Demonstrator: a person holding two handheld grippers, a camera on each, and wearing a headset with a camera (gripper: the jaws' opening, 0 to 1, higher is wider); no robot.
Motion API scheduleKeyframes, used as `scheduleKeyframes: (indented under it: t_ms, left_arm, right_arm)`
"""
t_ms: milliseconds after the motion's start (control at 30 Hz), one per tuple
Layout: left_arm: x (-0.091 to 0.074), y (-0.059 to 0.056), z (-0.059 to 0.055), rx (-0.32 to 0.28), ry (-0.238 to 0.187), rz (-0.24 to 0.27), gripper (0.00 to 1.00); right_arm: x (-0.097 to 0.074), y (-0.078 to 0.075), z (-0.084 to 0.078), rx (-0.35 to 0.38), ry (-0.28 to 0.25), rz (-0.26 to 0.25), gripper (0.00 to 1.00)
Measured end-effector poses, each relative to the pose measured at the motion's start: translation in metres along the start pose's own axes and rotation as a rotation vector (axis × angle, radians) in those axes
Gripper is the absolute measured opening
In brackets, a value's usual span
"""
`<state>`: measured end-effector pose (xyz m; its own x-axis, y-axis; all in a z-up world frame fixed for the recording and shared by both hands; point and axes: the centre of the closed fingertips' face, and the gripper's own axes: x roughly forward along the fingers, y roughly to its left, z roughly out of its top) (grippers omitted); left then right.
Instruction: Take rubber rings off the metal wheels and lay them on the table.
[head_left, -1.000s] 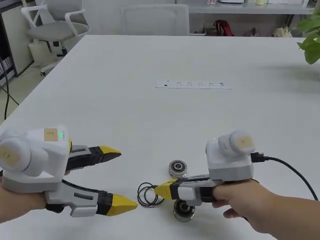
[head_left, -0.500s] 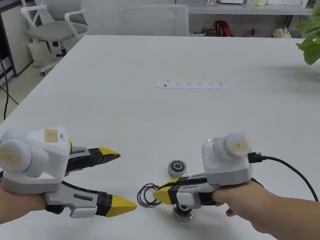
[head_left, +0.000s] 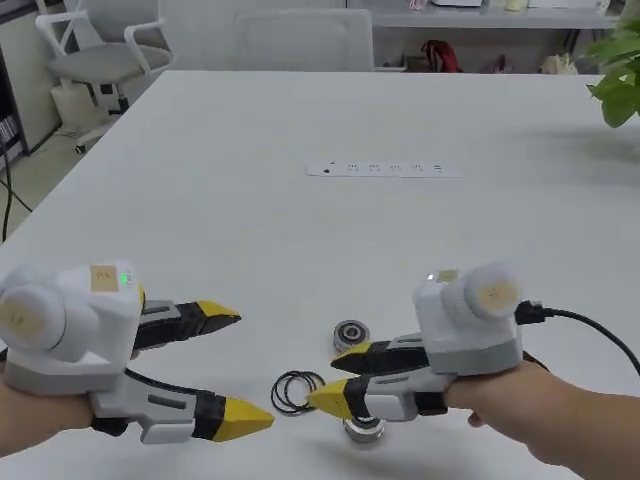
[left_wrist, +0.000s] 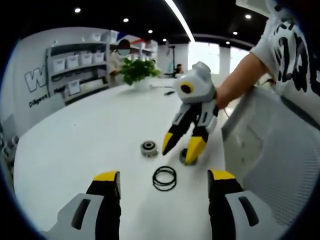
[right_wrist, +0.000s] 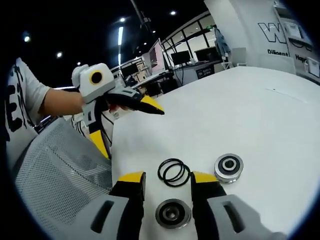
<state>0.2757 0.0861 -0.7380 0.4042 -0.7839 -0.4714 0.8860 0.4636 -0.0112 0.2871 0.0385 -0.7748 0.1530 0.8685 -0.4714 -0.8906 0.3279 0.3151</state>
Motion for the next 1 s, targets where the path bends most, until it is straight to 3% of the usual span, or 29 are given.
scheduleKeyframes:
  t_ms: [233,333,467,633,1000]
  left_arm:
    - [0.003,-0.001,0.000,-0.005,-0.002,-0.003,0.73]
    - [0.004,0.000,0.000,-0.001,-0.002,-0.002,0.74]
    - [0.006,0.002,0.003,-0.014,-0.024,0.002,0.75]
    - [0.008,0.002,0.004,0.007,-0.024,0.001,0.75]
    - [0.007,0.005,0.007,0.035,-0.023,0.010,0.78]
  right_arm:
    - [-0.022,-0.002,0.001,-0.039,-0.025,-0.008,0.43]
    - [-0.033,-0.005,-0.004,-0.101,-0.009,-0.027,0.46]
    - [-0.045,-0.010,-0.008,-0.098,-0.018,-0.044,0.52]
    - [-0.055,-0.011,-0.008,-0.141,-0.031,-0.061,0.57]
    - [-0.086,-0.027,-0.012,-0.140,-0.065,-0.128,0.65]
